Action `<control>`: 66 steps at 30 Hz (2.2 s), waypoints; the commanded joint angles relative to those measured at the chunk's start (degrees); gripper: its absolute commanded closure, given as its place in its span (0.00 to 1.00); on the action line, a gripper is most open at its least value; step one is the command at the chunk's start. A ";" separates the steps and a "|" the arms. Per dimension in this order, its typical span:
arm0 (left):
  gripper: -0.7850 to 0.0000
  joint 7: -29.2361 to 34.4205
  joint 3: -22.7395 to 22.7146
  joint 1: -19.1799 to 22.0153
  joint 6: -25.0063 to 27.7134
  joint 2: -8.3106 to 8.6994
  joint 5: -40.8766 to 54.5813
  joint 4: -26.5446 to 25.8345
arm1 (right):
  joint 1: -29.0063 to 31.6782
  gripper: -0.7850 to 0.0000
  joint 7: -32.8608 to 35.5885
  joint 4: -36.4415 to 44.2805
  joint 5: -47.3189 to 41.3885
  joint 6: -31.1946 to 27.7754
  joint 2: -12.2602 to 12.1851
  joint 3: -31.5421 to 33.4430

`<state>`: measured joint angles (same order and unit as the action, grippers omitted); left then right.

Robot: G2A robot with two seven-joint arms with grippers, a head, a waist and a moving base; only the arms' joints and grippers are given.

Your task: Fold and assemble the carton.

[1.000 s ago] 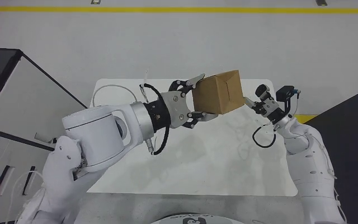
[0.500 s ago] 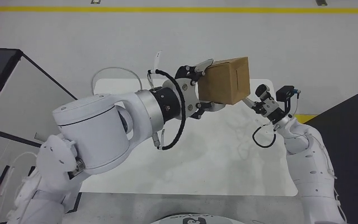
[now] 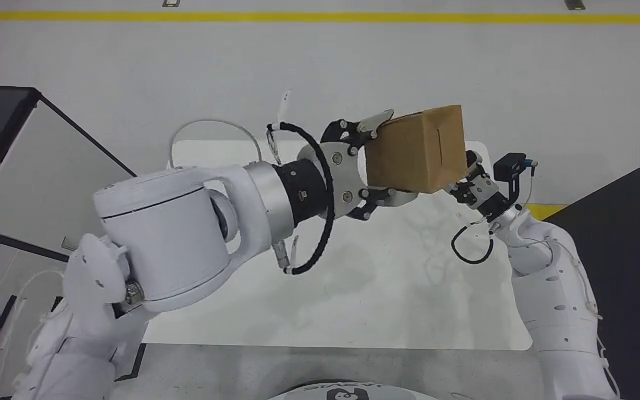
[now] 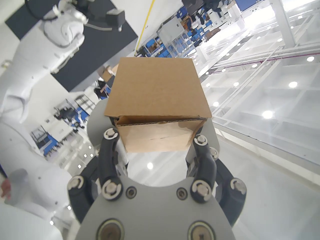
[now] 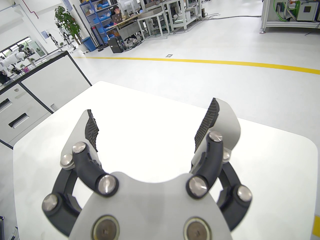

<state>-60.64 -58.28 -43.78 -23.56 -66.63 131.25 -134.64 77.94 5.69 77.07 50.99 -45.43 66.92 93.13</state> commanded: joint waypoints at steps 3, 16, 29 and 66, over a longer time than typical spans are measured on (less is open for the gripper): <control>1.00 4.55 -2.96 -5.90 1.60 0.39 8.60 1.47 | 0.00 0.00 0.00 0.00 0.00 0.00 0.00 0.00; 1.00 9.11 -6.12 -12.58 4.95 0.85 13.79 4.46 | 0.00 0.00 0.00 0.00 0.00 0.00 0.00 0.00; 1.00 20.11 -11.38 -20.38 16.43 0.19 33.47 6.00 | 0.00 0.00 0.00 0.00 0.00 0.00 0.00 0.00; 1.00 18.15 -10.46 -14.94 -8.95 1.21 6.92 3.60 | 0.00 0.00 0.00 0.00 0.00 0.00 0.00 0.00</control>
<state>-42.46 -68.71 -58.67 -32.96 -65.41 137.90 -131.03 77.94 5.69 77.07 50.99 -45.43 66.92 93.13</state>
